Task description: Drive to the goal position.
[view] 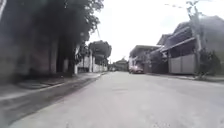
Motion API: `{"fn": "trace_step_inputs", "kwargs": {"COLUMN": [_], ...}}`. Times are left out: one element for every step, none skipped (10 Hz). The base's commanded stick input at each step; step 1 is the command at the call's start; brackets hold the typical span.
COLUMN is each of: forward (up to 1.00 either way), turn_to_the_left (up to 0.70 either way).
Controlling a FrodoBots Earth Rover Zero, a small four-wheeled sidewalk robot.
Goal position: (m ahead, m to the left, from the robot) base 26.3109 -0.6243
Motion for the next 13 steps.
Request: {"fn": "trace_step_inputs", "kwargs": {"forward": [0.70, 0.70, 0.70, 0.70, 0.70, 0.70, 0.70, 0.70, 0.70, 0.70, 0.70, 0.70, 0.70], "turn_to_the_left": [0.00, 0.00, 0.00, 0.00, 0.00, 0.00, 0.00, 0.00, -0.17, -0.31, -0.35, -0.35, -0.35]}}
